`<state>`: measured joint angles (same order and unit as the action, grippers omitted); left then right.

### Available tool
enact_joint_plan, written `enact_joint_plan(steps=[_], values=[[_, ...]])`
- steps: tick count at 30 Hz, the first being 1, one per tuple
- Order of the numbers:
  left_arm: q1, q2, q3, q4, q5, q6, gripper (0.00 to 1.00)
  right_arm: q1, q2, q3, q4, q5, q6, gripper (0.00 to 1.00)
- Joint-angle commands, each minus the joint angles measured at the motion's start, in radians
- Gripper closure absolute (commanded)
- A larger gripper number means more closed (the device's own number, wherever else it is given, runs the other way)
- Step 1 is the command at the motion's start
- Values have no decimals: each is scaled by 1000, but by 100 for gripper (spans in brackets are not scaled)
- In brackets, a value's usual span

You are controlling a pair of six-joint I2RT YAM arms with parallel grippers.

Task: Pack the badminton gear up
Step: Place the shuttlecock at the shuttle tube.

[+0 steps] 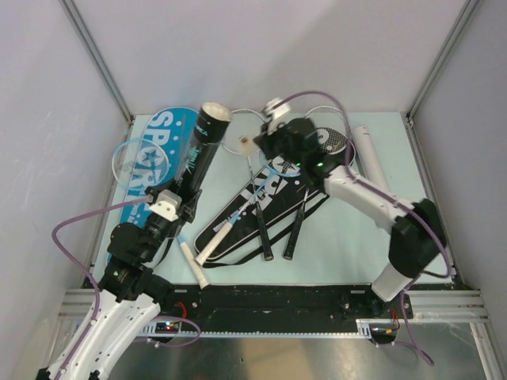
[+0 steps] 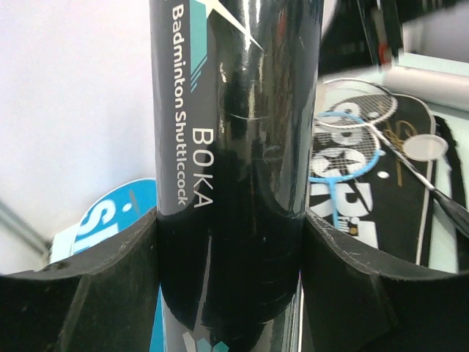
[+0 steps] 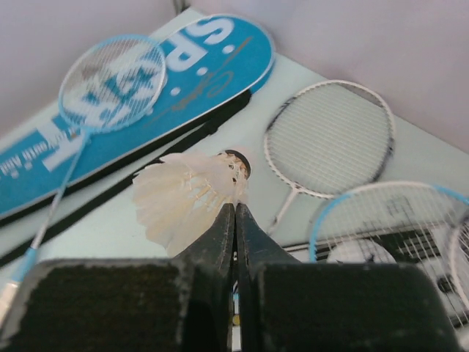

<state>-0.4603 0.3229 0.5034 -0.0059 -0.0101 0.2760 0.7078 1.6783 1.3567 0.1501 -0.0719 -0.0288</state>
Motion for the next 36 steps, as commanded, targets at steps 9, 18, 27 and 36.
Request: enact_joint_plan(steps=[9, 18, 27, 36], values=[[3, 145, 8, -23, 351, 150, 64, -370, -449, 48, -487, -307, 361, 100], [3, 204, 25, -40, 448, 193, 64, -596, -656, 52, -594, -761, 557, 100], [3, 182, 15, -60, 524, 279, 66, -616, -706, 8, -541, -978, 705, 100], [2, 172, 4, -44, 567, 278, 68, -558, -658, -56, -502, -975, 726, 100]])
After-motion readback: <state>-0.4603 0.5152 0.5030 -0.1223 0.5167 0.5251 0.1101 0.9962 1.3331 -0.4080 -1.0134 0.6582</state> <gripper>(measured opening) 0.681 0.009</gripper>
